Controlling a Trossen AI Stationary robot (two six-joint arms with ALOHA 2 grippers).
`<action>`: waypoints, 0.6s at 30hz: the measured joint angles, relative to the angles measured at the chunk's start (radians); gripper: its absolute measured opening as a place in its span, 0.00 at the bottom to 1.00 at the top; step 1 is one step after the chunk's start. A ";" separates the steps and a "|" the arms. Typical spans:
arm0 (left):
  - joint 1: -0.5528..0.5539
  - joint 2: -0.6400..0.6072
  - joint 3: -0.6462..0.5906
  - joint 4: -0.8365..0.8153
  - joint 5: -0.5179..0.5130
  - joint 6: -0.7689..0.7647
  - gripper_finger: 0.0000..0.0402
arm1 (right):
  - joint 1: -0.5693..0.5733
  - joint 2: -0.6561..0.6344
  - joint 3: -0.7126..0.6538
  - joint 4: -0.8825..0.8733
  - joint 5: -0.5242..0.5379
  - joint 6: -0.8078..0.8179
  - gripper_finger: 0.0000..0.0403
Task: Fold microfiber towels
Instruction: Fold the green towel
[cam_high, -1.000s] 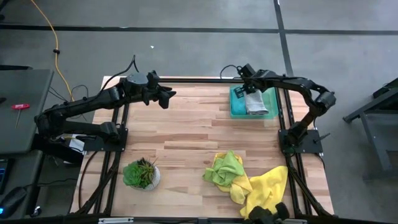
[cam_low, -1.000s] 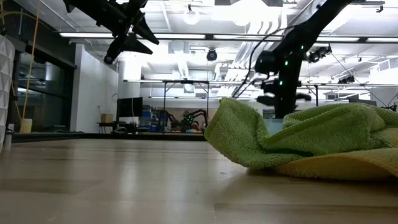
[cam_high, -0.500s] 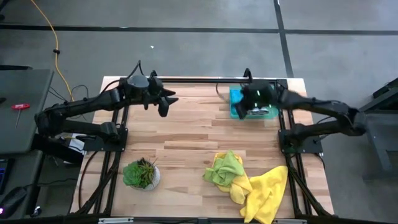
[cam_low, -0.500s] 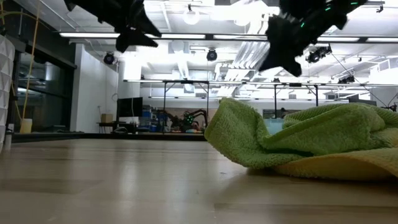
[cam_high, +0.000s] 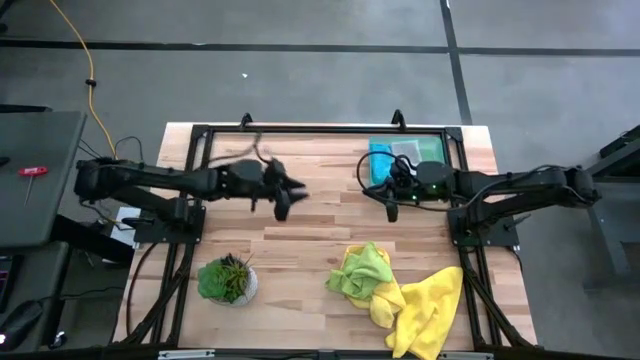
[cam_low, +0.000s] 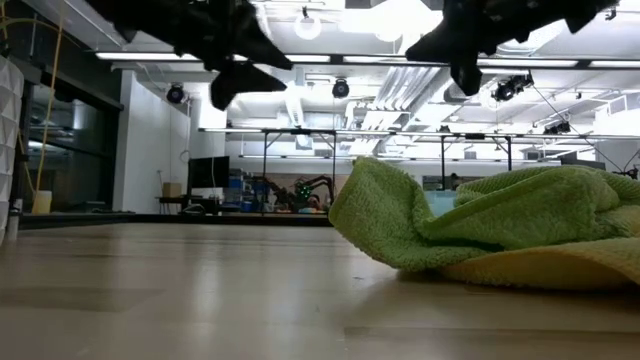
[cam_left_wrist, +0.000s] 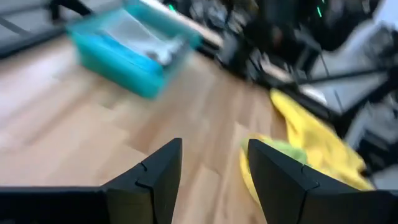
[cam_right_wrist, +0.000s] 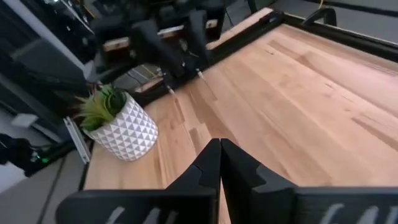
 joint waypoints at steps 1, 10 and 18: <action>-0.021 0.035 0.023 -0.006 0.006 0.011 0.43 | 0.000 0.000 0.019 -0.038 -0.001 -0.016 0.00; -0.186 0.321 0.171 -0.038 0.196 0.149 0.43 | 0.000 0.000 0.163 -0.395 0.017 -0.148 0.22; -0.244 0.517 0.208 0.027 0.346 -0.325 0.43 | 0.000 0.000 0.164 -0.451 0.025 -0.149 0.38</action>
